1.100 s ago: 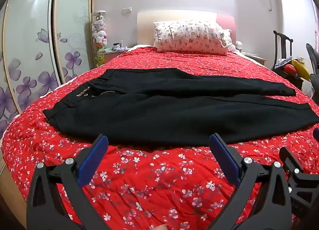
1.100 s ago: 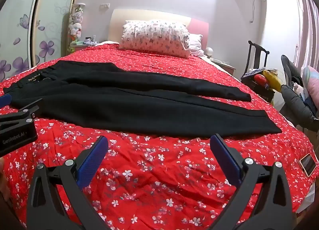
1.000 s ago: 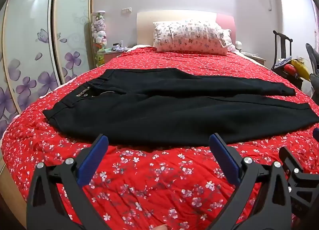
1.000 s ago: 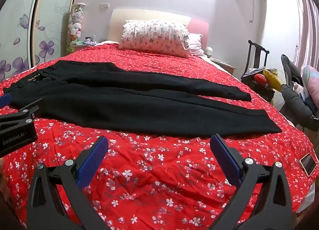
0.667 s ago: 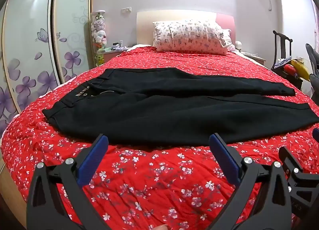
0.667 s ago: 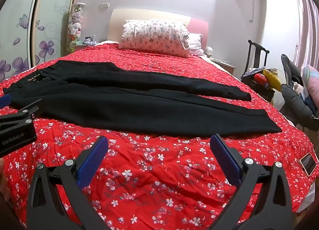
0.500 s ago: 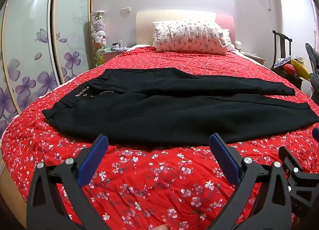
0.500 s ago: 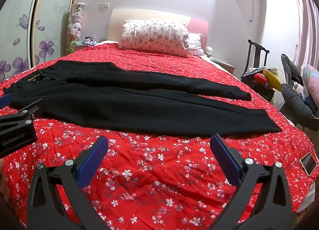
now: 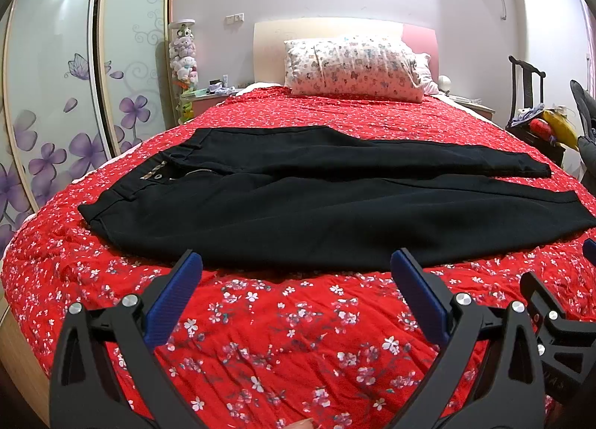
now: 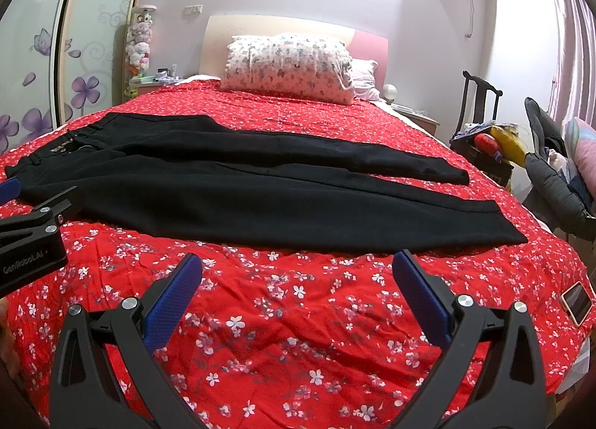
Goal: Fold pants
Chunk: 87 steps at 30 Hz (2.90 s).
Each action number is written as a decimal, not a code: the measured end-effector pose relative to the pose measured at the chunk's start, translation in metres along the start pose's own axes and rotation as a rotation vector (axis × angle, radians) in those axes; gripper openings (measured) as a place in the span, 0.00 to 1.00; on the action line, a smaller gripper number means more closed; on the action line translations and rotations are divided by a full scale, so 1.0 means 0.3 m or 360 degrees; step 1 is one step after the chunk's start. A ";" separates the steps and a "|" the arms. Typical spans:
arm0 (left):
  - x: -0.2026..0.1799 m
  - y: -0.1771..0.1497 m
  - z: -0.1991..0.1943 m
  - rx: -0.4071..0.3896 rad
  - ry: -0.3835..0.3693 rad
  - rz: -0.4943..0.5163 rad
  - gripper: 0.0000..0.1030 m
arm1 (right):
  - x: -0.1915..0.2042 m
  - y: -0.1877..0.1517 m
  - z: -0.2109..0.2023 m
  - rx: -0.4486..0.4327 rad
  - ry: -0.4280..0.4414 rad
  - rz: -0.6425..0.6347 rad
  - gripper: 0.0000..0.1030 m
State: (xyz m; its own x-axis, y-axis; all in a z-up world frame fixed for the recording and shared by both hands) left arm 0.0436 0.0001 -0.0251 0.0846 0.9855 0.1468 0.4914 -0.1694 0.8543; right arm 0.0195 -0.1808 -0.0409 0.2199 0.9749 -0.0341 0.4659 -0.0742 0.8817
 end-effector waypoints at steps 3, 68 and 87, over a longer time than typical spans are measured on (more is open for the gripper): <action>0.000 0.000 0.000 0.0000 0.0000 0.0001 0.98 | 0.000 0.000 0.001 0.0000 0.0001 0.0001 0.99; 0.000 0.000 0.002 0.0005 -0.0002 0.0001 0.98 | -0.002 -0.004 0.004 0.0020 0.0008 0.0035 0.99; -0.004 0.026 0.083 0.0134 -0.0163 -0.0154 0.98 | -0.218 0.165 0.184 0.0436 0.0359 0.0205 0.99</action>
State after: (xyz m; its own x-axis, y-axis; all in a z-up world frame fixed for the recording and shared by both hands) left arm 0.0690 -0.0024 -0.0309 0.1190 0.9928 0.0104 0.5723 -0.0772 0.8164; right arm 0.0756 -0.2598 -0.0209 0.1116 0.9734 0.2002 0.6652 -0.2228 0.7126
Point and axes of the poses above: each gripper's, at about its wrist camera, not at the fingertips, and z roughly the way its jaws point, x to its left, y to its top, the point moved 5 cm from there along z, roughly the way its jaws point, and after that the axes turned 7 degrees about z, right-handed, at the moved point
